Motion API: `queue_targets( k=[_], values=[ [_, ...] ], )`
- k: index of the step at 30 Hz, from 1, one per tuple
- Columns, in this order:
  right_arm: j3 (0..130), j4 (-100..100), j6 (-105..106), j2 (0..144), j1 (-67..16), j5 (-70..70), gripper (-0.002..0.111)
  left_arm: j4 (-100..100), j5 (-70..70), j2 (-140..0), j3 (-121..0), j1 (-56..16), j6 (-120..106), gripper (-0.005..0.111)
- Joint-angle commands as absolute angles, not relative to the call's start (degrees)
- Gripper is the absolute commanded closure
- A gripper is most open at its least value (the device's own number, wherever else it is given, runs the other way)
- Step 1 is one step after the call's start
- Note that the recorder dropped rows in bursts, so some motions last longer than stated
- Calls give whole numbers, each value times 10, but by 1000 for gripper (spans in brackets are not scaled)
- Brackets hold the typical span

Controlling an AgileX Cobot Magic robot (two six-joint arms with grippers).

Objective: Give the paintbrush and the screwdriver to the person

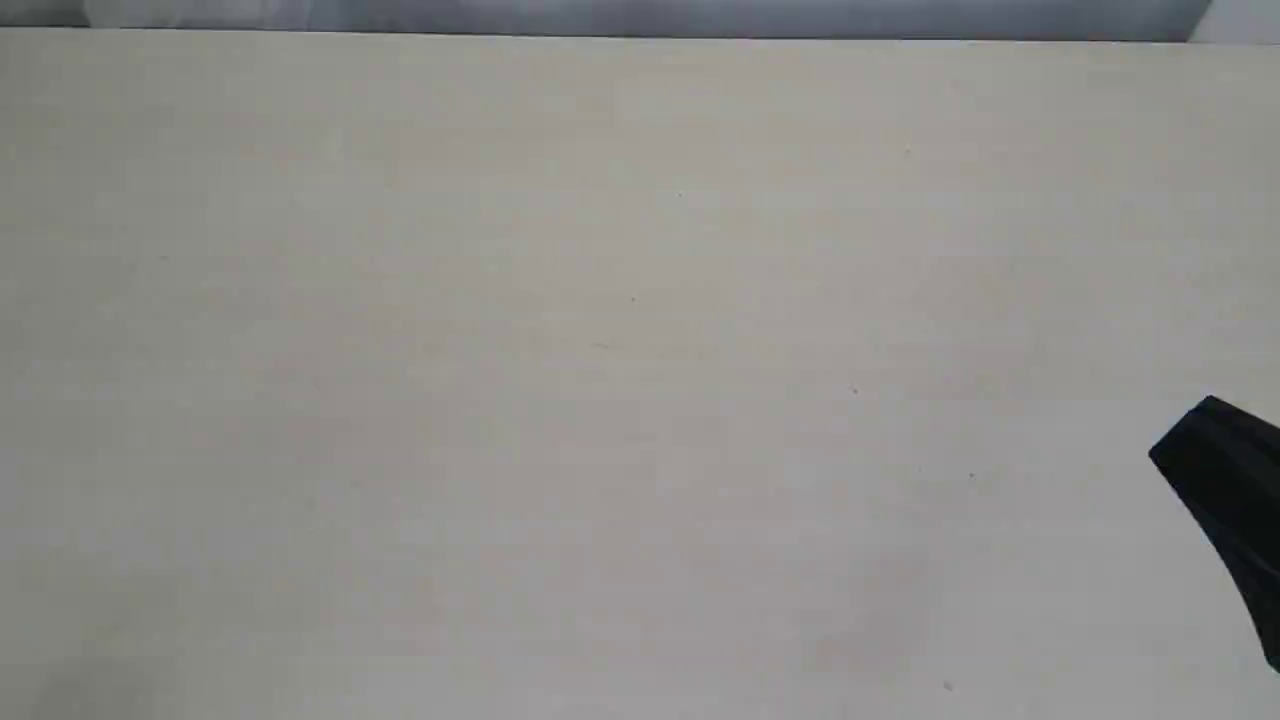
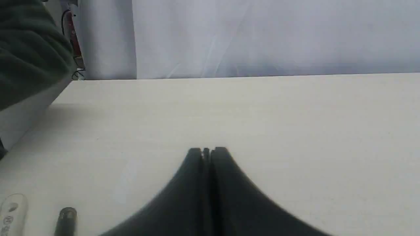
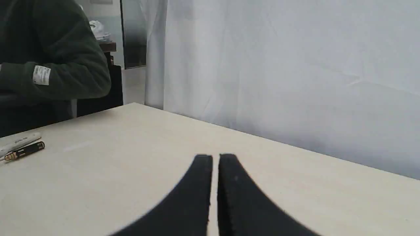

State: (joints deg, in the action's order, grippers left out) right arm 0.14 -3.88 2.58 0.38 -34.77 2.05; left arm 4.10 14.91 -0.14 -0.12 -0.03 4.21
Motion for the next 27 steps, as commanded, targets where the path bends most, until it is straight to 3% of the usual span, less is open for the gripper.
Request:
queue_targets(
  k=[1,22,27],
  values=[
    [0,-41,32,0,-347,24,104,38,143,0,0,-4,43,107],
    [0,-25,54,0,-347,33,104,40,143,0,0,-4,43,107],
    [0,-21,64,0,-299,61,104,40,143,0,0,-4,43,107]
  ],
)
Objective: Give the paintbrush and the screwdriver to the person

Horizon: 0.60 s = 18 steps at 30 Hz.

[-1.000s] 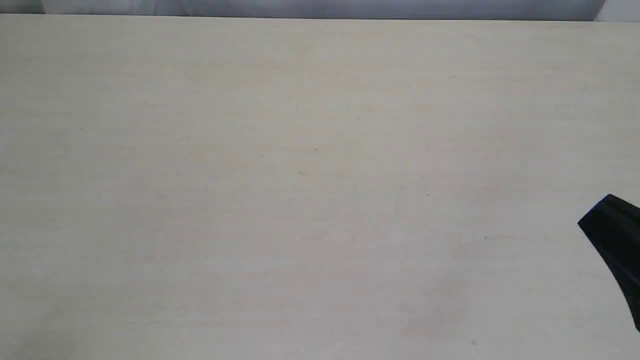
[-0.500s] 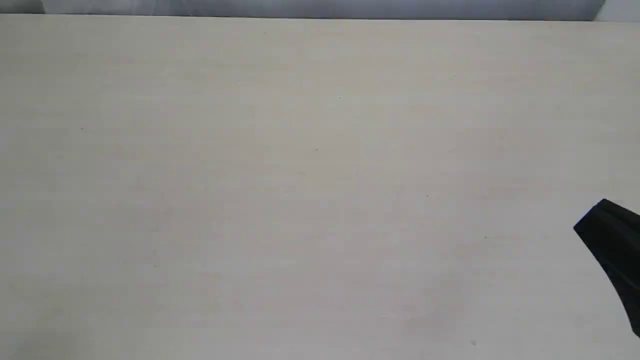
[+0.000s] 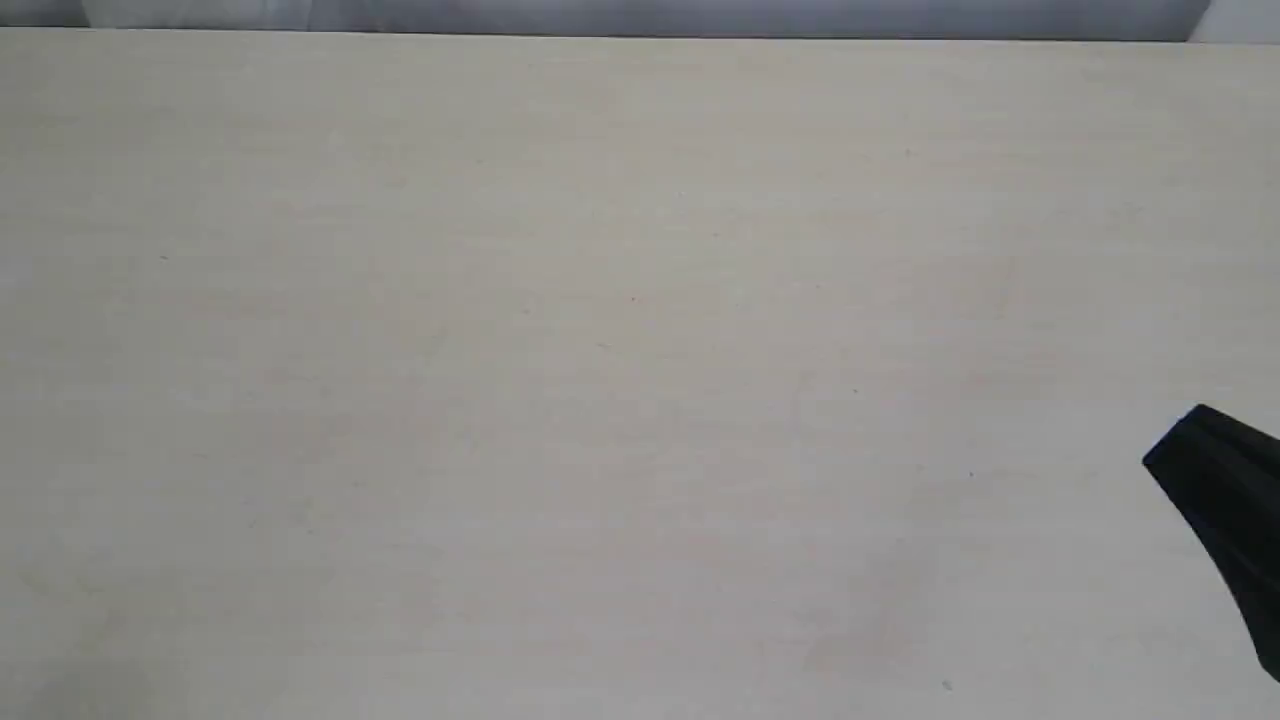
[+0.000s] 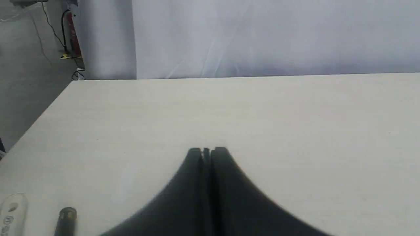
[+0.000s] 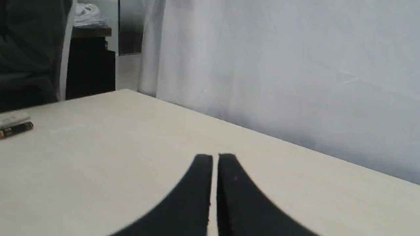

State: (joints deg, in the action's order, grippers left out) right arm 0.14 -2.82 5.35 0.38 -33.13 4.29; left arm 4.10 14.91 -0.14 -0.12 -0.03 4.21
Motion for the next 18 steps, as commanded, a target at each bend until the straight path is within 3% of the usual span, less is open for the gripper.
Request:
queue_targets(
  k=[1,11,18],
  values=[
    [0,-21,64,0,-285,63,104,40,143,0,0,-4,43,107],
    [0,-23,37,0,-102,110,104,38,144,0,0,-4,43,107],
    [0,-23,37,0,-31,125,104,38,143,0,0,-4,43,107]
  ],
)
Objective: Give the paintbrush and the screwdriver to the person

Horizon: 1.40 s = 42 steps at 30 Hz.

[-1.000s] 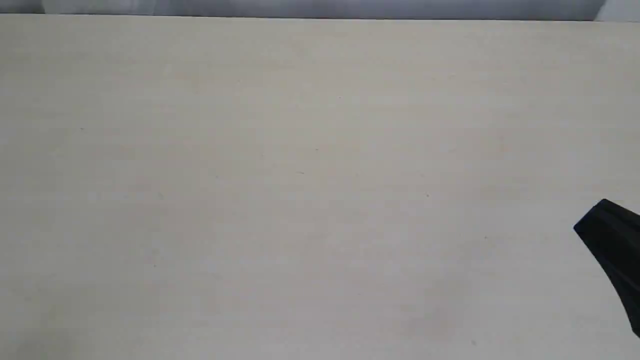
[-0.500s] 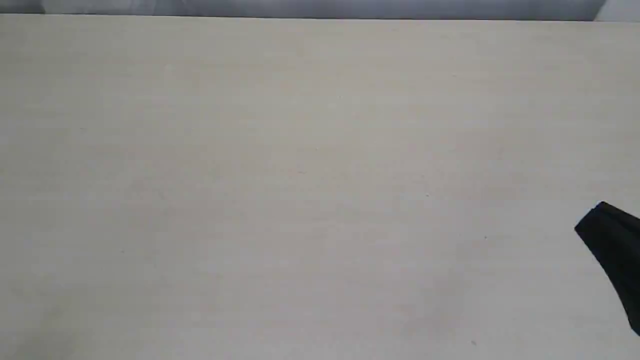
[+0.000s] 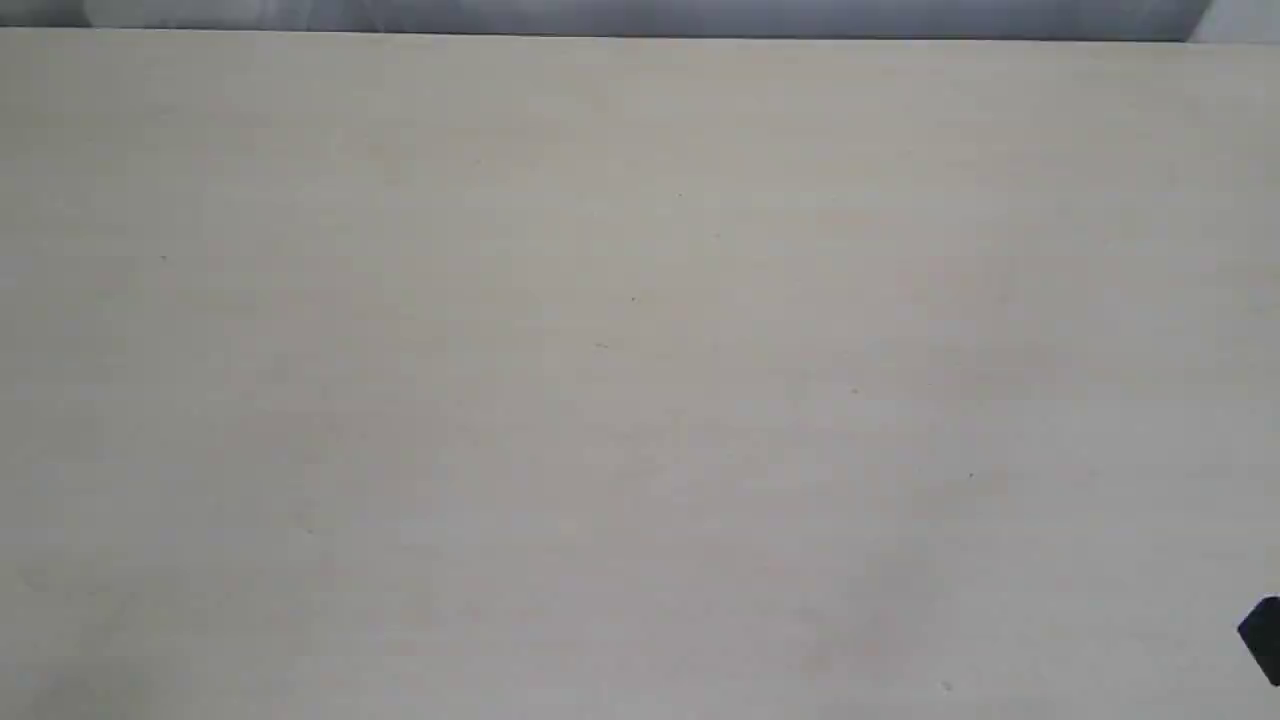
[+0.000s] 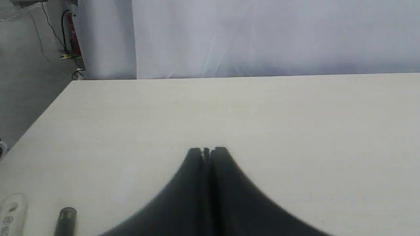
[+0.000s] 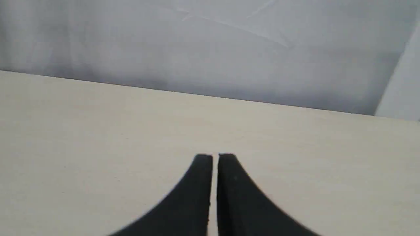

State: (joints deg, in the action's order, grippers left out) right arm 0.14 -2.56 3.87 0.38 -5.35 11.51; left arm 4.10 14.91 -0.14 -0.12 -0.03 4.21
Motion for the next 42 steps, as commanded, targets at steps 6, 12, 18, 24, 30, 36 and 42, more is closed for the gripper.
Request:
queue_targets(
  k=[6,12,18,24,30,36,42],
  values=[
    [0,-23,37,0,2,128,104,38,143,0,0,-4,43,107],
    [0,-22,38,0,14,158,104,38,143,0,0,-4,43,107],
    [0,-22,38,0,14,160,104,38,143,0,0,-4,43,107],
    [0,-22,38,0,14,161,104,41,142,0,0,-4,43,107],
    [0,-19,38,0,14,166,104,40,143,0,0,-4,43,107],
    [0,-17,38,0,14,166,104,40,143,0,0,-4,43,107],
    [0,-6,25,0,14,168,104,40,143,0,0,-4,43,107]
  ],
)
